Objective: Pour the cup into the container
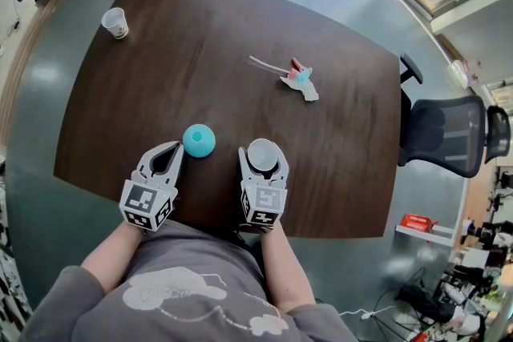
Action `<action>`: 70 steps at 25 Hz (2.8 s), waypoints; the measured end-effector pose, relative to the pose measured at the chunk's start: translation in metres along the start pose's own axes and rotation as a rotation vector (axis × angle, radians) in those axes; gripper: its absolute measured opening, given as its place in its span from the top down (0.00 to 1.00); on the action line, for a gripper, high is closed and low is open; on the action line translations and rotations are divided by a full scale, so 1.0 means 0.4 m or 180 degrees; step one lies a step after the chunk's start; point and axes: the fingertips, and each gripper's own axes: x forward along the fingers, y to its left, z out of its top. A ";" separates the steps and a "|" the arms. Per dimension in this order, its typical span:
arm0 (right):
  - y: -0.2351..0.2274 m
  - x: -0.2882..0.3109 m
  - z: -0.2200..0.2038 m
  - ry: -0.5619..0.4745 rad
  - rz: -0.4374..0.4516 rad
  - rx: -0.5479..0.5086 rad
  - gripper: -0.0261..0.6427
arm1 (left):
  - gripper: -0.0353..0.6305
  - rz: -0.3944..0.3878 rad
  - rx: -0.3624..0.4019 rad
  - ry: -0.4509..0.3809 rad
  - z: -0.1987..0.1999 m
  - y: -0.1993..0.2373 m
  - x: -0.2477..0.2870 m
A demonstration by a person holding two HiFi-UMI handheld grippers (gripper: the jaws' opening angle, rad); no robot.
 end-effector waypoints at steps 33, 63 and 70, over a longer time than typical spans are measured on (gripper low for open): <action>0.003 0.002 0.001 -0.0013 0.0085 -0.0044 0.50 | 0.31 -0.0041 0.0299 0.0021 -0.039 -0.070 0.084; 0.002 0.009 0.003 0.0029 0.0105 -0.0019 0.50 | 0.31 -0.0055 0.0324 0.0101 -0.055 -0.046 0.201; 0.001 0.010 0.000 0.0033 0.0097 -0.0014 0.50 | 0.31 -0.0117 0.0357 0.0129 -0.059 -0.051 0.209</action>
